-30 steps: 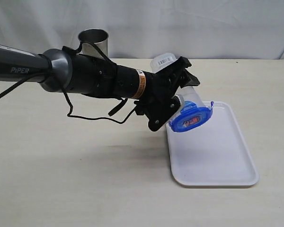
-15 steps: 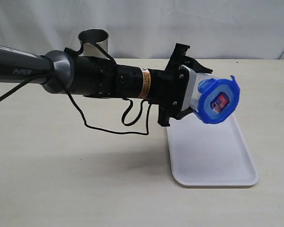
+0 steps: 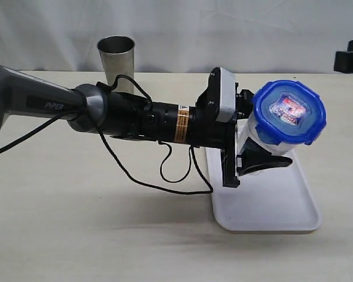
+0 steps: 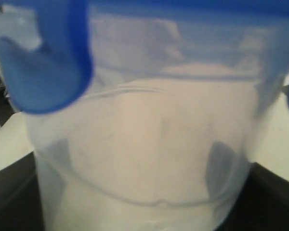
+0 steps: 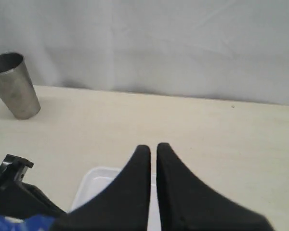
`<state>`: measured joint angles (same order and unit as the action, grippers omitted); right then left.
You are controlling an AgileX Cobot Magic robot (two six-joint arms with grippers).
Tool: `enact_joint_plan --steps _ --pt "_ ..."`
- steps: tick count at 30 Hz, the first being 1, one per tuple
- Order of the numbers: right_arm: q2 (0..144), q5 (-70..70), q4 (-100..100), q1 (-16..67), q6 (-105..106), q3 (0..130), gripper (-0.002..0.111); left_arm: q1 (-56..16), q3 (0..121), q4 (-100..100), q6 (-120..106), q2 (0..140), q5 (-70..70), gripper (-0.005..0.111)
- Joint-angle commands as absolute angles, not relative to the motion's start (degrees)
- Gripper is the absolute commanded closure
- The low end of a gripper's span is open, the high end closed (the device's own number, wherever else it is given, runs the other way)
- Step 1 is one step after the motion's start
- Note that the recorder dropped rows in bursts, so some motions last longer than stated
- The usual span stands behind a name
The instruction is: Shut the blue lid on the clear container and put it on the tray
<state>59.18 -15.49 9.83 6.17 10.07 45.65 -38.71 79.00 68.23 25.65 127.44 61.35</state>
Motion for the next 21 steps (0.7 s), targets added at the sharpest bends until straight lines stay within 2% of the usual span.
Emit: enact_joint_plan --steps 1,5,9,13,18,21 --pt "67.62 -27.29 9.81 5.86 12.8 57.53 0.104 -38.46 79.62 72.16 29.17 127.41 68.1 0.107" --pt "71.56 -34.33 13.47 4.9 14.62 68.01 0.097 -36.95 79.62 80.35 32.13 127.5 69.96 0.107" --pt "75.13 -54.01 29.21 1.48 25.77 78.82 0.077 -32.04 79.62 88.14 35.01 127.5 69.96 0.107" --pt "78.98 -65.82 40.67 1.48 32.9 78.91 0.069 -29.02 79.62 95.46 36.24 127.5 69.96 0.107" --pt "84.84 -69.96 31.4 2.55 21.89 78.15 0.05 -28.67 79.49 96.78 36.24 127.5 69.96 0.107" --pt "86.31 -69.96 32.16 3.69 23.92 76.08 0.05 -28.21 78.93 98.6 36.31 127.5 69.96 0.107"
